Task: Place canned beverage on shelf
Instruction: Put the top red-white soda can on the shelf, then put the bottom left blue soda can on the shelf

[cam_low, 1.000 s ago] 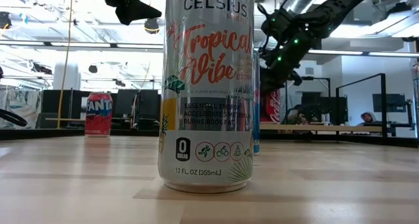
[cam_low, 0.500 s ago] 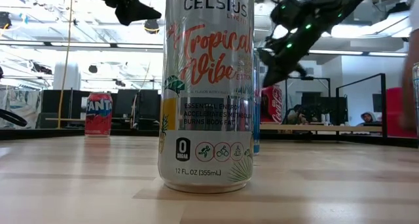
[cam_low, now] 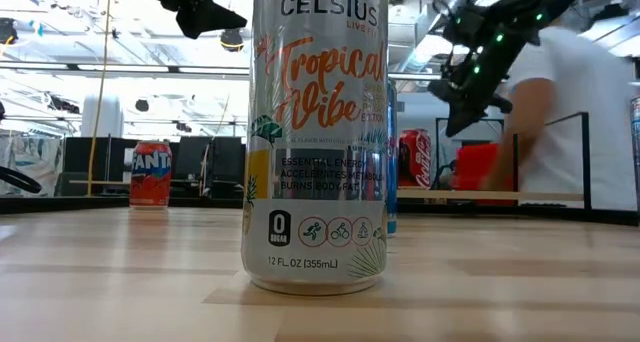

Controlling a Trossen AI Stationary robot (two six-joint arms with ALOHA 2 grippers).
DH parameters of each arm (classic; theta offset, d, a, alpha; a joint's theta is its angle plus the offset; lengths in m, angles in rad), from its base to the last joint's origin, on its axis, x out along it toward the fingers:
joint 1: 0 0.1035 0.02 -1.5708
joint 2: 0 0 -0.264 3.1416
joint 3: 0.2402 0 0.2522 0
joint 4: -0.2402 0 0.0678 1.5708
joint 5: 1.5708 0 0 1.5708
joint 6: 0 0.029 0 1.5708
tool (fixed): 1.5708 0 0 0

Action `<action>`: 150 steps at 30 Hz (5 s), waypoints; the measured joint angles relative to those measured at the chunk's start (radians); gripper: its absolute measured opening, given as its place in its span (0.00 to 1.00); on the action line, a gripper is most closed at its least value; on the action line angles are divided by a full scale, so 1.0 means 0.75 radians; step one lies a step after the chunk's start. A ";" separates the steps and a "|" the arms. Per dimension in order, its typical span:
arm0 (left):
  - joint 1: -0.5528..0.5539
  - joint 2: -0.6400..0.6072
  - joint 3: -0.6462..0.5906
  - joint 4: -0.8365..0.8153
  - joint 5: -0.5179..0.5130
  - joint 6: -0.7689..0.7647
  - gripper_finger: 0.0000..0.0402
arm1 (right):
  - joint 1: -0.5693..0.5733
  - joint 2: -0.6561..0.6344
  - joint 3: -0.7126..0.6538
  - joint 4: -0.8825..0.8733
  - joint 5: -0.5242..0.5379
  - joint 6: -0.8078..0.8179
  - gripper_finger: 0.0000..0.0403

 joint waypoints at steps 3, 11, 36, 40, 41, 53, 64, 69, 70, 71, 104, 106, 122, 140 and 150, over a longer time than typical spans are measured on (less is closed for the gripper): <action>0.000 0.000 0.000 0.000 0.000 -0.019 0.88 | -0.015 0.057 0.000 0.051 -0.009 -0.021 0.06; 0.000 0.000 0.000 0.000 0.000 -0.028 0.88 | -0.014 0.135 0.000 0.150 -0.049 -0.032 0.06; -0.001 0.000 0.000 0.000 0.000 -0.038 0.88 | 0.070 0.140 0.000 0.128 -0.169 0.005 0.06; -0.001 0.000 0.000 -0.001 0.000 -0.034 0.88 | 0.124 0.136 0.000 0.132 -0.179 0.019 0.06; -0.001 0.000 0.000 -0.001 0.000 -0.032 0.88 | 0.143 0.136 0.000 0.145 -0.179 0.024 0.06; -0.001 -0.001 0.000 0.005 0.000 -0.030 0.88 | 0.251 0.189 0.001 0.374 -0.057 0.057 0.06; -0.001 -0.001 0.001 0.005 0.000 -0.033 0.88 | 0.254 0.357 0.075 0.467 0.073 0.060 0.06; -0.001 -0.001 0.000 0.001 0.000 -0.028 0.88 | 0.252 0.393 0.107 0.472 0.174 0.060 0.06; -0.001 -0.001 0.000 0.000 0.000 -0.025 0.88 | 0.248 0.396 0.110 0.472 0.179 0.059 0.06; -0.001 -0.001 0.000 0.000 0.000 -0.024 0.88 | 0.247 0.403 0.115 0.475 0.179 0.059 0.06; 0.002 -0.001 0.001 -0.021 0.000 -0.025 0.88 | 0.025 0.201 0.127 0.047 -0.145 -0.104 0.06; 0.002 -0.001 0.001 -0.022 0.000 -0.024 0.88 | 0.025 0.212 0.127 0.055 -0.145 -0.105 0.06; 0.002 -0.001 0.001 -0.020 -0.001 -0.013 0.88 | 0.075 0.176 0.127 -0.047 -0.209 -0.104 0.06; -0.001 0.001 0.001 -0.077 -0.090 -0.064 0.88 | 0.797 -0.379 0.127 -0.476 -0.216 0.159 0.06; -0.108 -0.213 -0.013 -0.046 -0.101 -0.048 0.88 | 1.155 -0.312 0.127 -0.091 -0.213 -0.077 0.08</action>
